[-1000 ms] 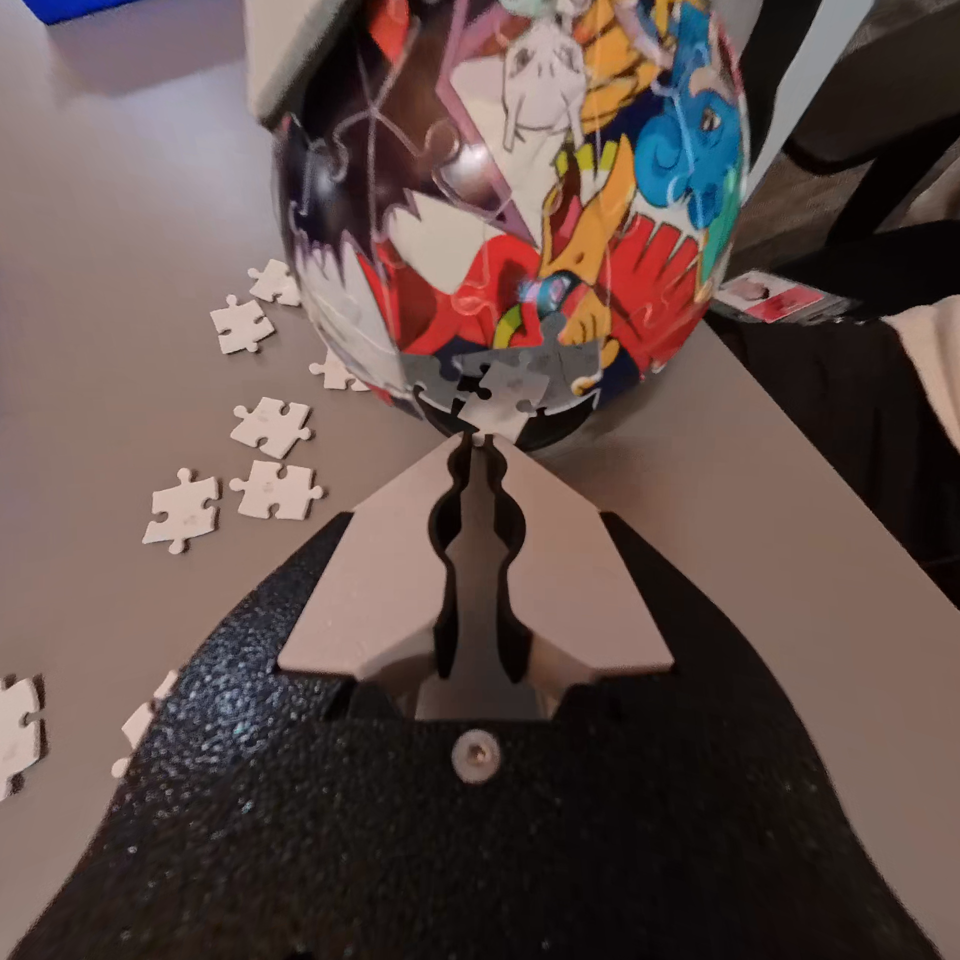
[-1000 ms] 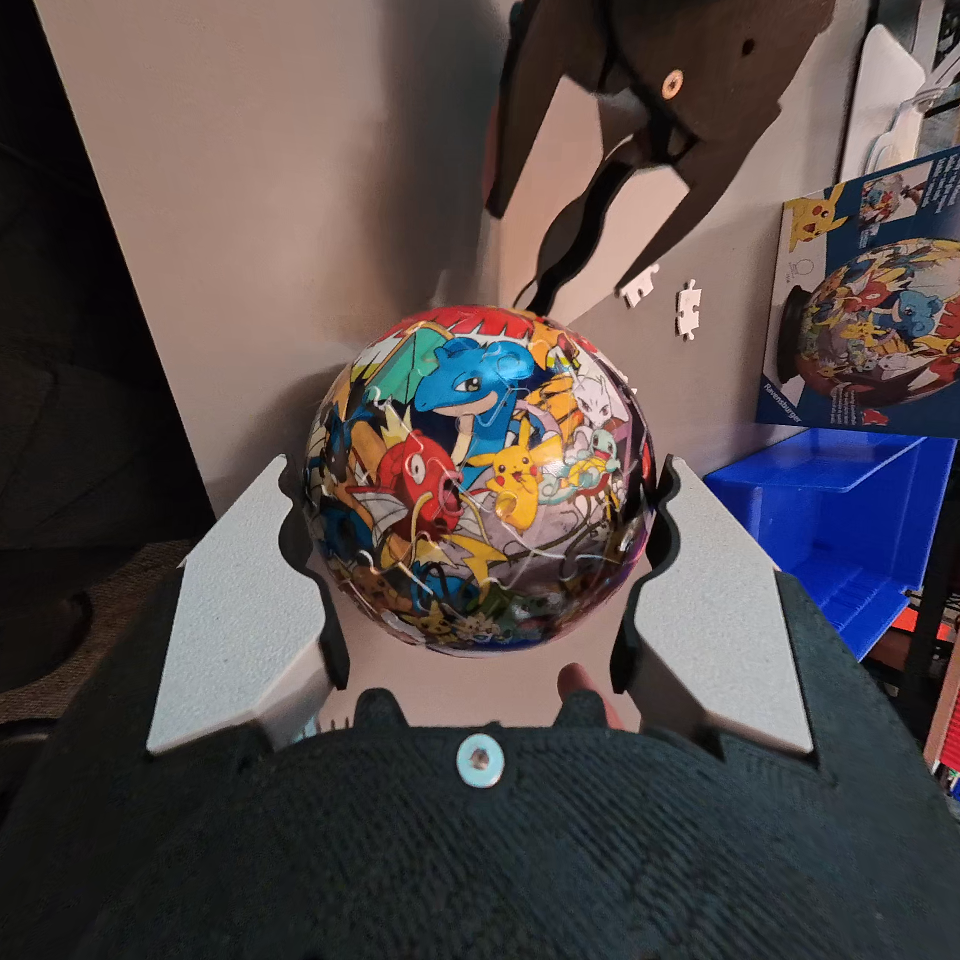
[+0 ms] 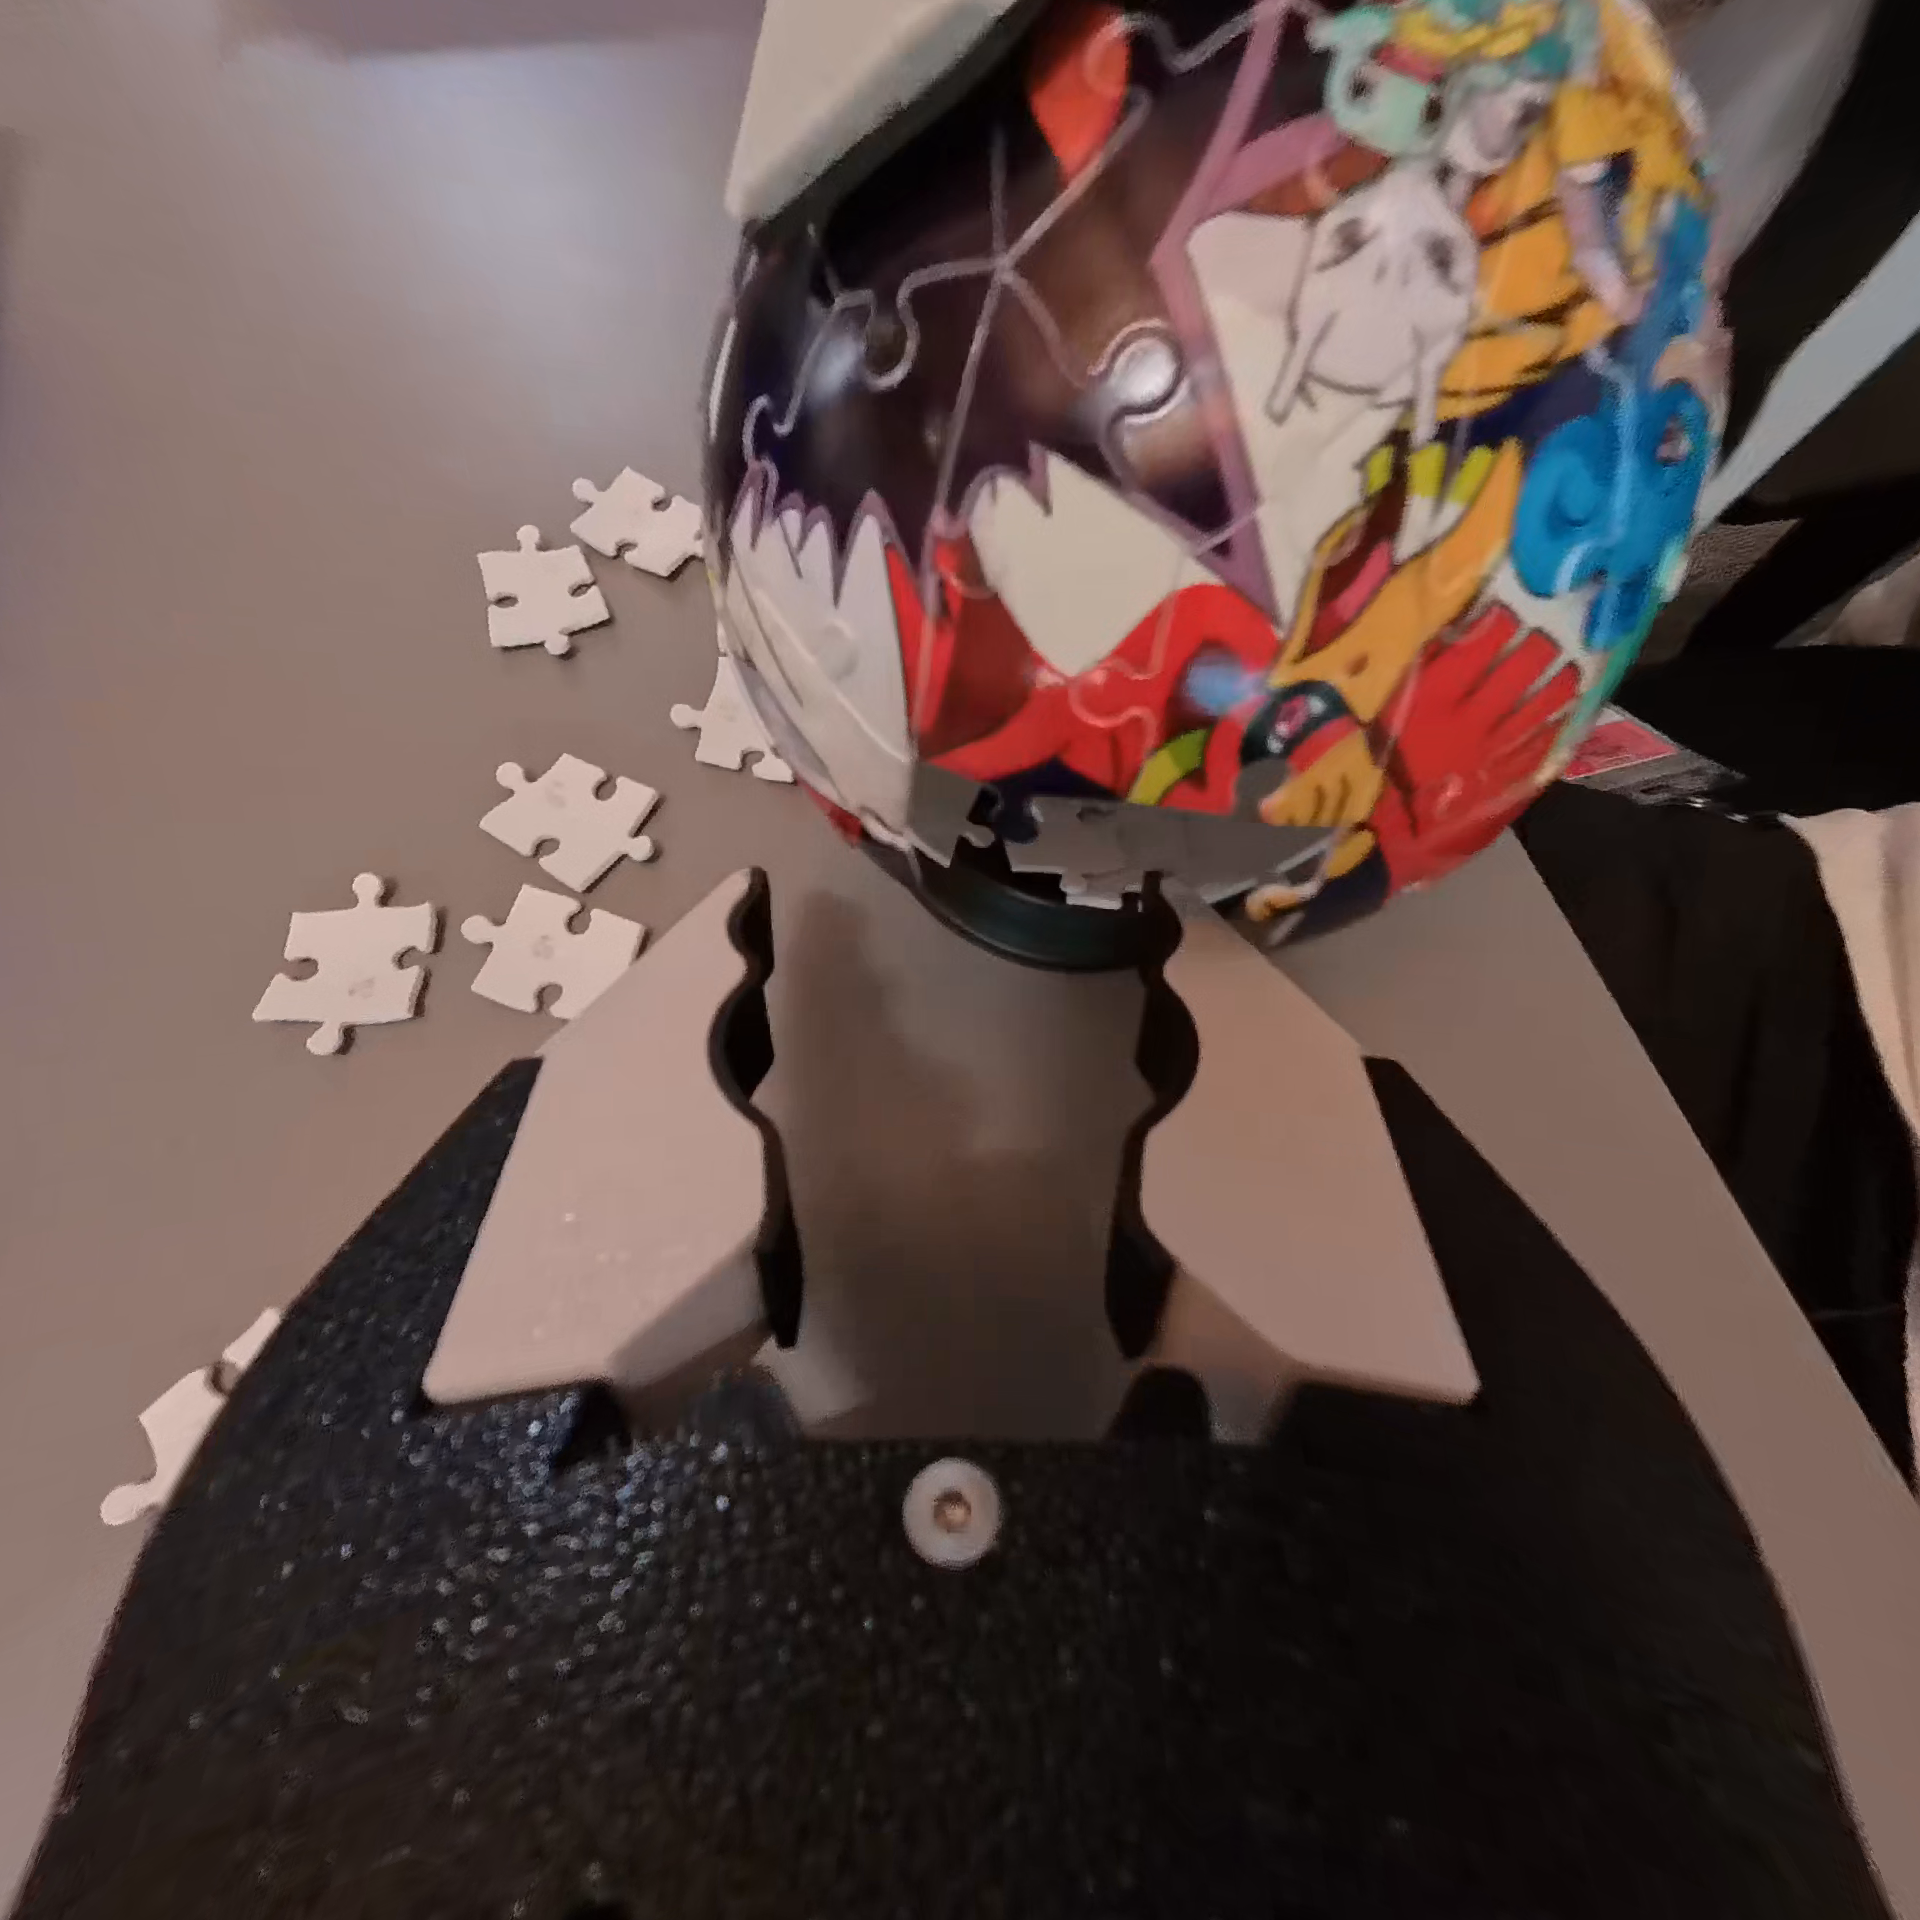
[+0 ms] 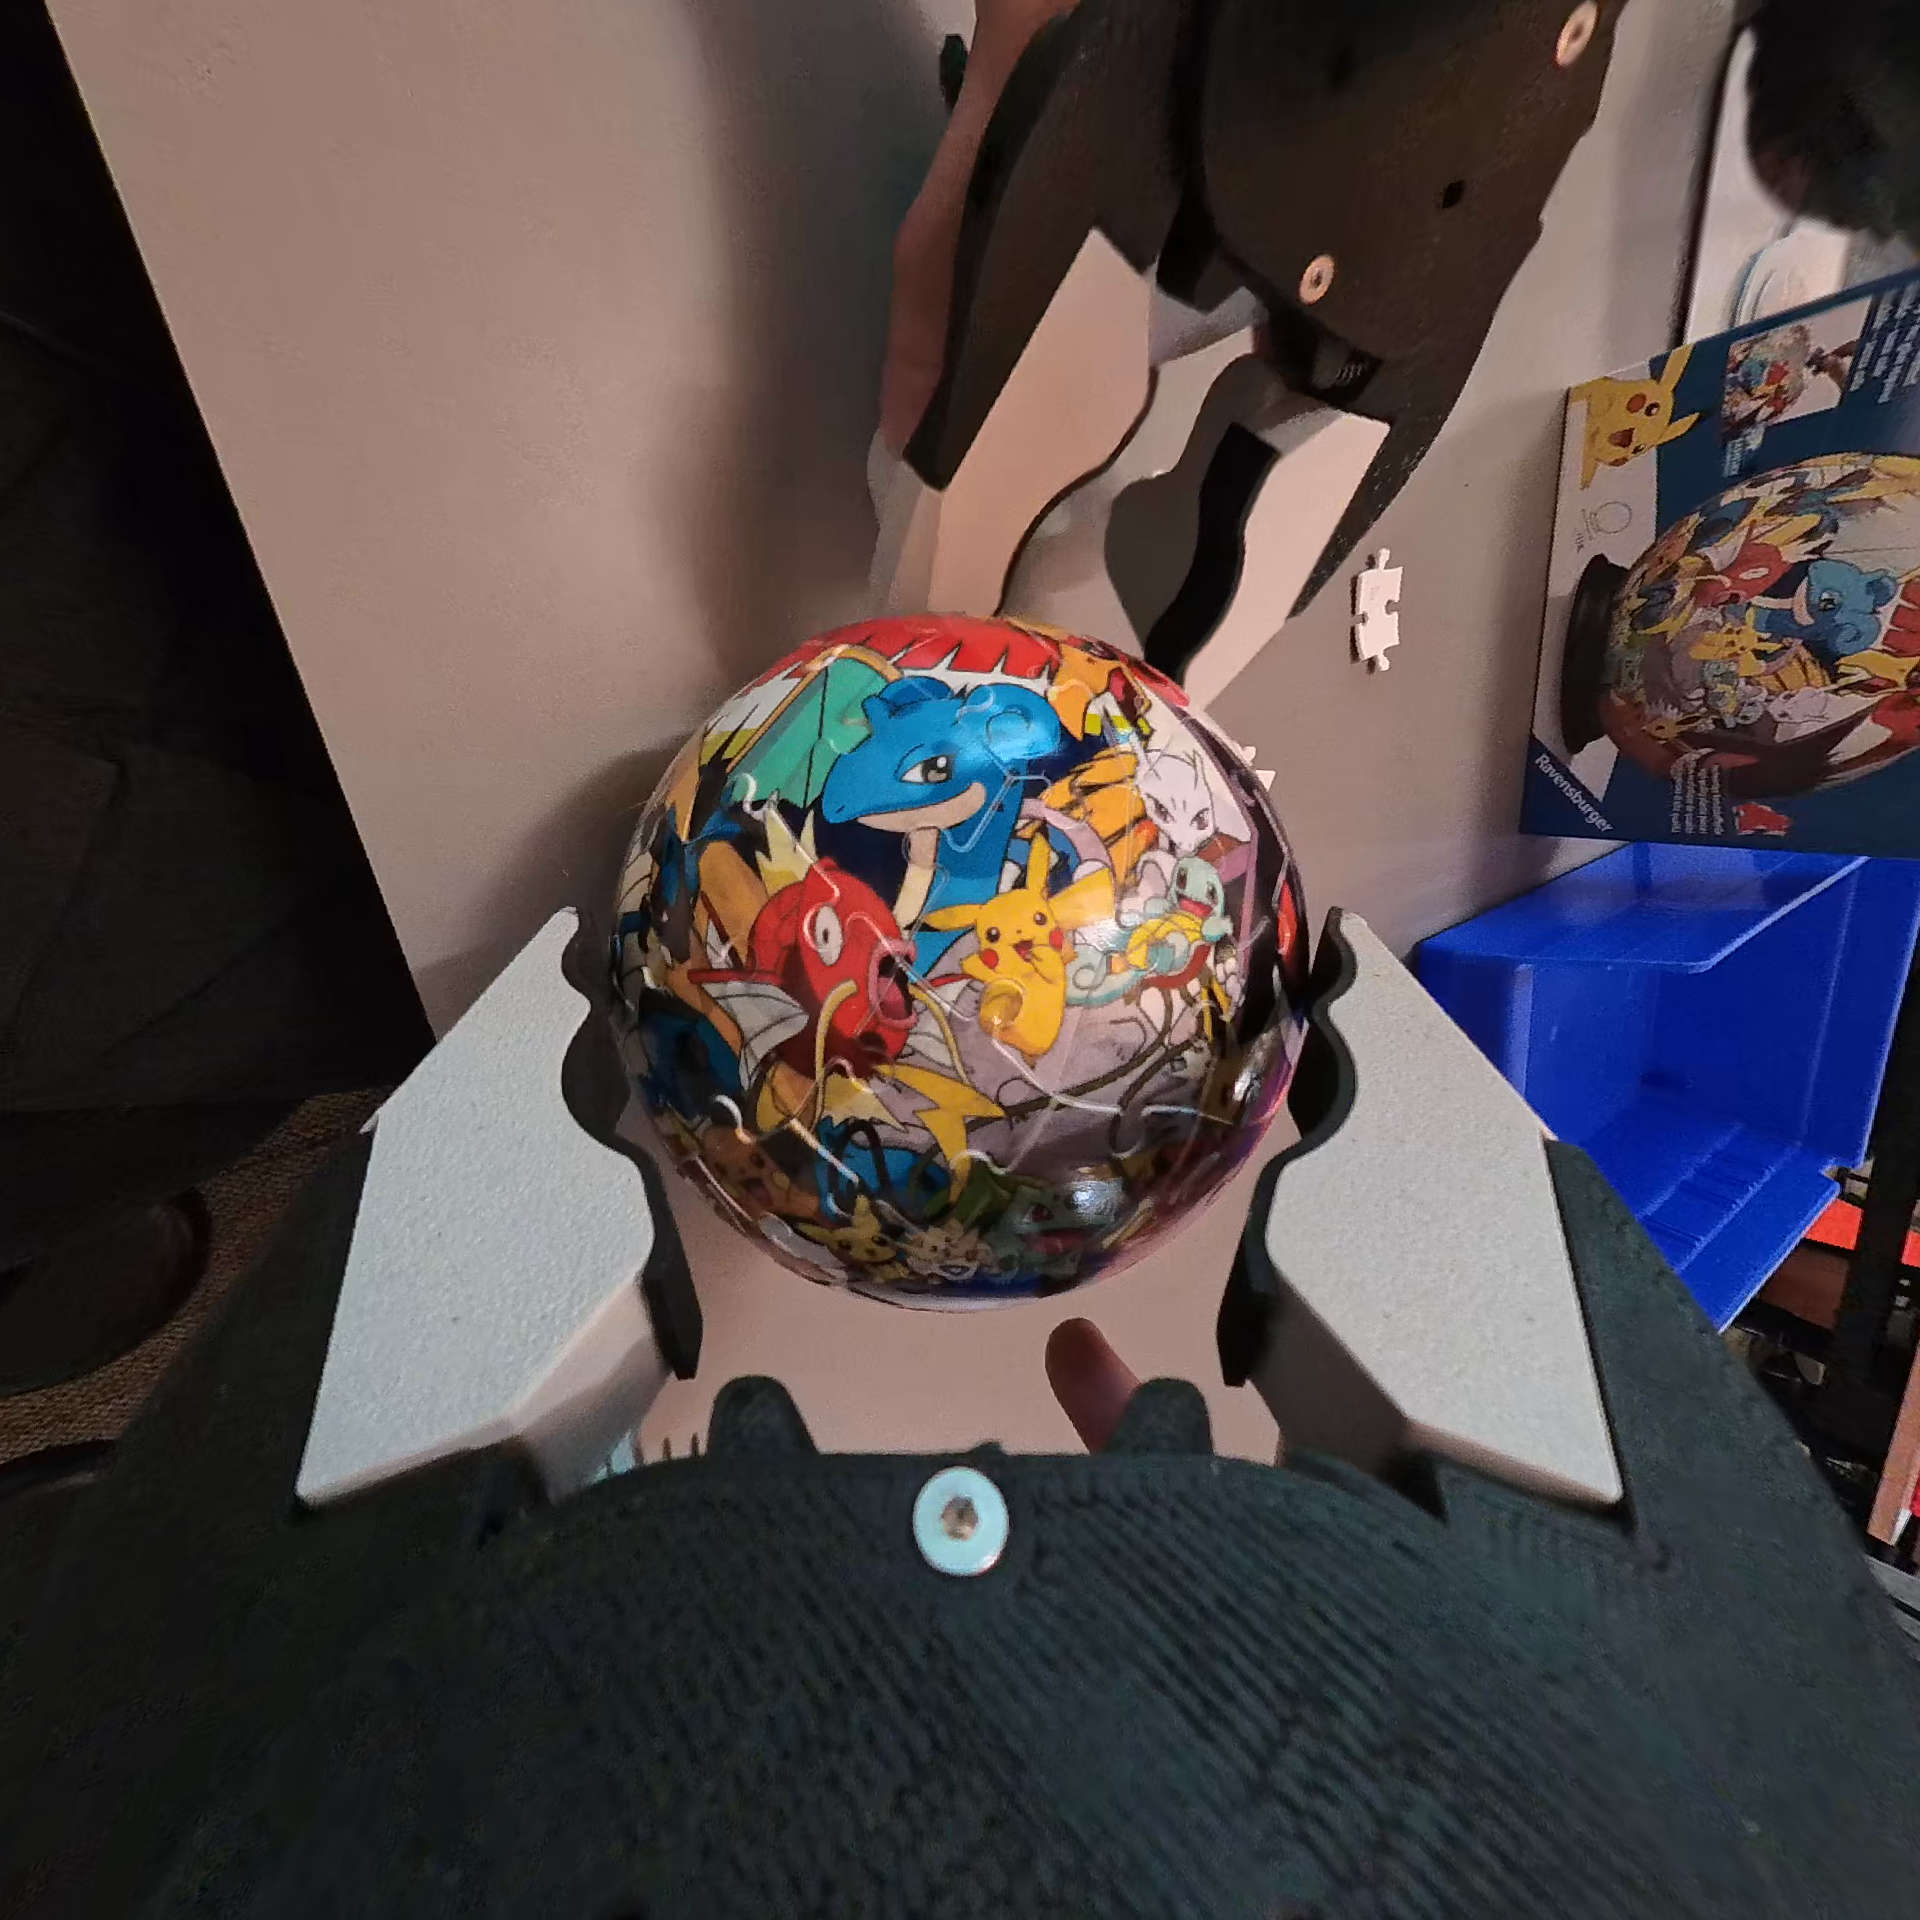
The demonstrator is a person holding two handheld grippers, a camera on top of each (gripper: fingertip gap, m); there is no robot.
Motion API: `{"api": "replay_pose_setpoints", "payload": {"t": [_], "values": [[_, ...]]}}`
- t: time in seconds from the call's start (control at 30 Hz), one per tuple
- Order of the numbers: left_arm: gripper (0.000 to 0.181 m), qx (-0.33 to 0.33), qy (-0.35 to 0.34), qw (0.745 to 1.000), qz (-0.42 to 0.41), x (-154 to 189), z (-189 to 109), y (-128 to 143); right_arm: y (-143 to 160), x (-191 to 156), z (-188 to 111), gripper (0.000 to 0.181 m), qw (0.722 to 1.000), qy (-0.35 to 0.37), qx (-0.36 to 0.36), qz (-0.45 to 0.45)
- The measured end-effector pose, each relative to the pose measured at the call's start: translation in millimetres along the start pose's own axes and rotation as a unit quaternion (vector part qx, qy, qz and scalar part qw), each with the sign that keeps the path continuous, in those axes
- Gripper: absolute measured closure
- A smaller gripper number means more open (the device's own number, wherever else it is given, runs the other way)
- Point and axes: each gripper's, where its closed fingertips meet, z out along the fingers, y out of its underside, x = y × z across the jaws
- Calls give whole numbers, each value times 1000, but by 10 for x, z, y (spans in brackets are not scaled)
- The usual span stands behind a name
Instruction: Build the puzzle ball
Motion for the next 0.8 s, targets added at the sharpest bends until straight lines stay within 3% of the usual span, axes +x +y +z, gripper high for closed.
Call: {"api": "replay_pose_setpoints", "payload": {"t": [0.1,0.23,0.33,0.43,0.8], "values": [[126,-15,18,1000,0,63,43,44,1,0,-1,50,1000,0,0,1],[162,-4,39,999,5,108,-11,25,0,0,-1,50,1000,1,0,2],[163,12,56,998,-14,130,-30,6,-2,-1,-2,51,1000,1,2,3],[147,8,71,997,-38,174,18,9,-5,1,-1,51,1000,0,3,3],[134,-25,-16,1000,-4,-6,156,47,-6,3,0,51,1000,1,5,5]]}}
